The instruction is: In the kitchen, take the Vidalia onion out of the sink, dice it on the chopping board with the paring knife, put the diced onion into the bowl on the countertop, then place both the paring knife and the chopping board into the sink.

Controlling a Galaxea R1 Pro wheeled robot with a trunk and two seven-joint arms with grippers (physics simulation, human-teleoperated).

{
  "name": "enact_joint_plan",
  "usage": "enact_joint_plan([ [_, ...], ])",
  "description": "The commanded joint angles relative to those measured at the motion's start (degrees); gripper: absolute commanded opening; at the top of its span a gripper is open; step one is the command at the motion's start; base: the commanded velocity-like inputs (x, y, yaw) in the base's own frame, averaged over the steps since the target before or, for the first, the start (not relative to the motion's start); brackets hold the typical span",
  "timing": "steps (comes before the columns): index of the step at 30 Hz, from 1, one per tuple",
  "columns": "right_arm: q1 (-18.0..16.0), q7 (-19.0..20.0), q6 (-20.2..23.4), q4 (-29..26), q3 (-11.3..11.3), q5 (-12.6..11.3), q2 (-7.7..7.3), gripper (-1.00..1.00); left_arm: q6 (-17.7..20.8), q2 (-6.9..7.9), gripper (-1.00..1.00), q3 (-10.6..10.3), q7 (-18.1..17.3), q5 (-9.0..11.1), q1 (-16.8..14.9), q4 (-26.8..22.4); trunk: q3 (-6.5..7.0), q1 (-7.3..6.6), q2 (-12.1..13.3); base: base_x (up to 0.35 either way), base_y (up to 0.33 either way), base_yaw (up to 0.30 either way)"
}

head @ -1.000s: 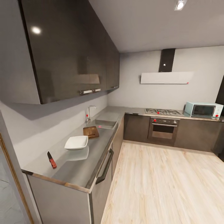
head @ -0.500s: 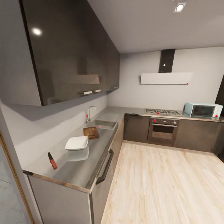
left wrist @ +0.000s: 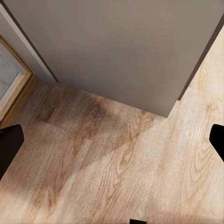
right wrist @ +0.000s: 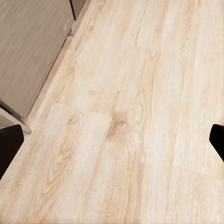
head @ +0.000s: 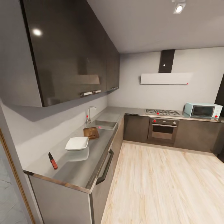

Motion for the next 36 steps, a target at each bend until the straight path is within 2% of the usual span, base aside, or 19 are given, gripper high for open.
enact_joint_plan([
  [1, 0.0, 0.0, -0.2, 0.1, 0.1, 0.0, -0.01, 1.00, -0.1, 0.00, 1.00, 0.0, 0.0, 0.2, 0.0, 0.0, -0.01, 0.02, 0.0, 0.000, 0.000, 0.000],
  [36, 0.0, 0.0, -0.2, 0.1, 0.1, 0.0, -0.01, 1.00, -0.2, 0.00, 1.00, -0.2, 0.0, 0.1, 0.0, 0.0, -0.01, 0.02, 0.0, 0.000, 0.000, 0.000],
])
